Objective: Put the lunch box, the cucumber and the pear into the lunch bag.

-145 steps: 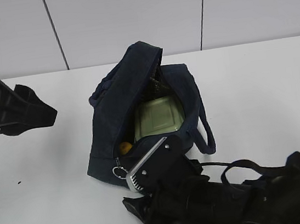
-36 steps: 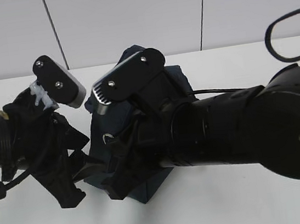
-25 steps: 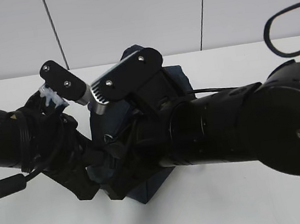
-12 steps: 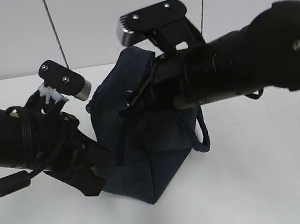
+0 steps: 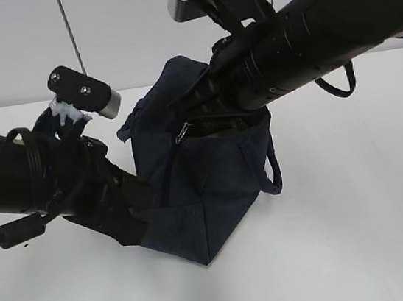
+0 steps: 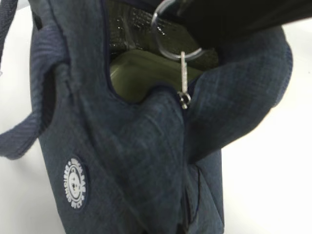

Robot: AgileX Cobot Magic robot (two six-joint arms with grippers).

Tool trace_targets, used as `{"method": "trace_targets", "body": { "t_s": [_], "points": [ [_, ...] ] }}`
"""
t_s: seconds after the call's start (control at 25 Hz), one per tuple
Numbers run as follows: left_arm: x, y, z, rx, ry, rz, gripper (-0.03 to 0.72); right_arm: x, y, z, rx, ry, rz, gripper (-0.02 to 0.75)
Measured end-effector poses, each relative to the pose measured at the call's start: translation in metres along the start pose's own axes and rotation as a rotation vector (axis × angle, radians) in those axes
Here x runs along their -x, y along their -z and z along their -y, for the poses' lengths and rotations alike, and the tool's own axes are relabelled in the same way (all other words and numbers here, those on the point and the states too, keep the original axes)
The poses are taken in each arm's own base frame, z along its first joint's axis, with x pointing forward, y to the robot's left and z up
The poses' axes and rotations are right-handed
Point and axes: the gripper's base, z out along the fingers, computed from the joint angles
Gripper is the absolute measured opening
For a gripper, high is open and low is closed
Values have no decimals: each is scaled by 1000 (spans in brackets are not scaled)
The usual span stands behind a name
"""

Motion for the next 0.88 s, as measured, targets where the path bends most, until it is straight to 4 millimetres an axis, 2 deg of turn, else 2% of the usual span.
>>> {"method": "trace_targets", "body": {
  "t_s": [0.24, 0.48, 0.68, 0.88],
  "points": [
    [-3, -1, 1, -5, 1, -12, -11, 3, 14, -29, 72, 42, 22, 6],
    [-6, -1, 2, -15, -4, -27, -11, -3, 19, -61, 158, 87, -17, 6],
    [-8, -1, 3, -28, -4, -39, -12, -4, 20, -65, 167, 98, -23, 6],
    [-10, -2, 3, -28, 8, -43, -12, 0, 19, -54, 128, 107, 7, 6]
  ]
}}
